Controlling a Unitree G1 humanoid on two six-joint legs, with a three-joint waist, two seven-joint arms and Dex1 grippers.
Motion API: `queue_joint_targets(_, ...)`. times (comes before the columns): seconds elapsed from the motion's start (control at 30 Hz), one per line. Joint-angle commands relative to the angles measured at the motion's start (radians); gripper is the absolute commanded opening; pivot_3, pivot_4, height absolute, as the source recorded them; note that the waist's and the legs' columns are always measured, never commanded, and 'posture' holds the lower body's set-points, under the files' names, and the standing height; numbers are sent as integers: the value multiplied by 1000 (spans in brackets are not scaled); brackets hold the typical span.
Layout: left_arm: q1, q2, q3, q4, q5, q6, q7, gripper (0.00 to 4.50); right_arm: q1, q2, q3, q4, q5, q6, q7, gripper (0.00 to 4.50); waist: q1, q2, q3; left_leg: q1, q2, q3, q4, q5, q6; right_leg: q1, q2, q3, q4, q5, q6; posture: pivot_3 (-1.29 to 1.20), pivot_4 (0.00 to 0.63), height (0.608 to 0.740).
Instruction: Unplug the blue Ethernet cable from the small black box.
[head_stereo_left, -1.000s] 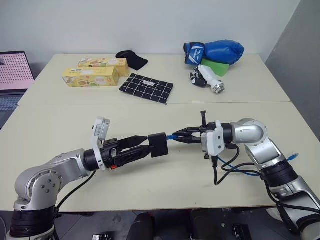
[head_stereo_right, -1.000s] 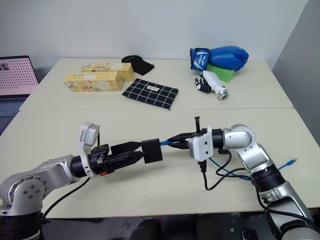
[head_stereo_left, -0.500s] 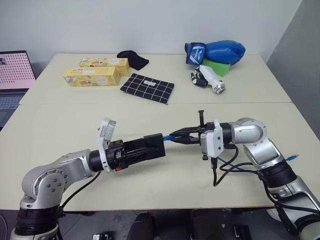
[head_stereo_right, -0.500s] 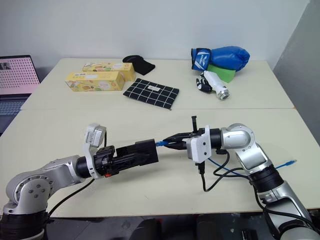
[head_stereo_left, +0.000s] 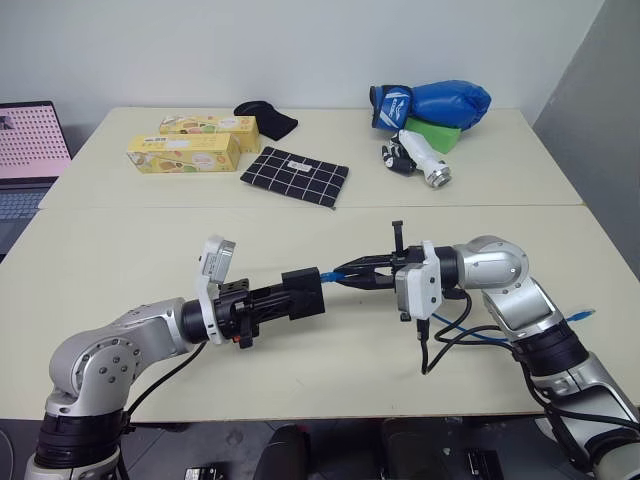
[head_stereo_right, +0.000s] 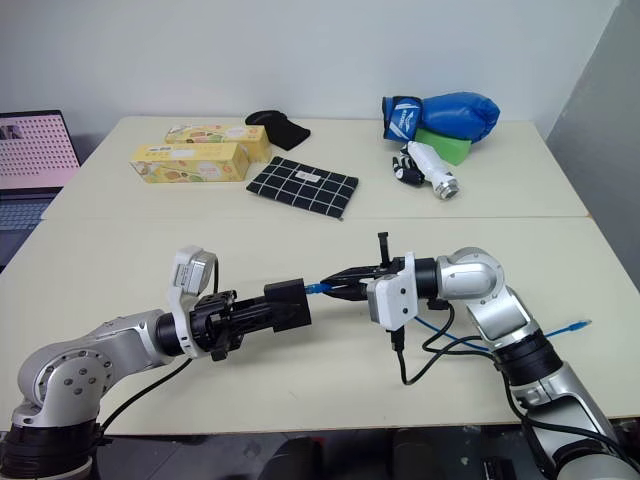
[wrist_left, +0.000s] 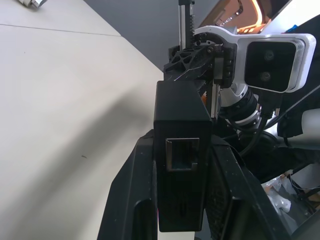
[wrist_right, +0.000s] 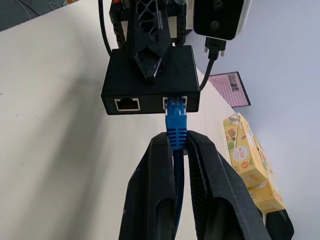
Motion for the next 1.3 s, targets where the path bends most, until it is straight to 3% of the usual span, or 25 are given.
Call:
queue_joint_targets(0.03, 3, 4, 3, 0, 14, -16, 3, 796, -25, -7, 5, -30, 5, -57, 19, 460, 0, 0, 0, 0, 0, 0, 0, 0, 0, 0, 0, 0, 0, 0, 0, 0, 150, 740)
queue_joint_targets(0.13, 1, 9, 0, 0, 22, -21, -6, 796, -22, -19, 5, -54, 35, -15, 43, 1172, 0, 0, 0, 0, 0, 0, 0, 0, 0, 0, 0, 0, 0, 0, 0, 0, 150, 740)
queue_joint_targets(0.3, -13, 30, -26, 8, 84, -65, -68, 796, 29, -74, -30, -176, 203, 321, 81, 2139, 1, 0, 0, 0, 0, 0, 0, 0, 0, 0, 0, 0, 0, 0, 0, 0, 150, 740)
queue_joint_targets(0.43, -31, 51, -69, 18, 146, -122, -148, 796, 31, -101, -78, -316, 452, 775, 13, 2791, 2, 0, 0, 0, 0, 0, 0, 0, 0, 0, 0, 0, 0, 0, 0, 0, 150, 740)
queue_joint_targets(0.63, -52, 39, -113, 52, 211, -230, -267, 795, 7, -49, -127, -364, 688, 1182, -109, 2791, 0, 0, 0, 0, 0, 0, 0, 0, 0, 0, 0, 0, 0, 0, 0, 0, 150, 740)
queue_joint_targets(0.83, -74, 25, -118, 103, 247, -310, -343, 795, 15, -10, -148, -355, 769, 1338, -151, 2791, 1, 0, 0, -1, 0, 0, 0, 0, 0, -1, 1, 0, -1, 0, 0, 0, 150, 740)
queue_joint_targets(1.3, -72, 18, -133, 137, 296, -360, -395, 795, 10, 66, -152, -338, 760, 1394, -211, 2791, 0, 0, 0, -1, -1, 0, 0, 0, 1, -1, 2, -1, -1, 0, 0, 0, 150, 740)
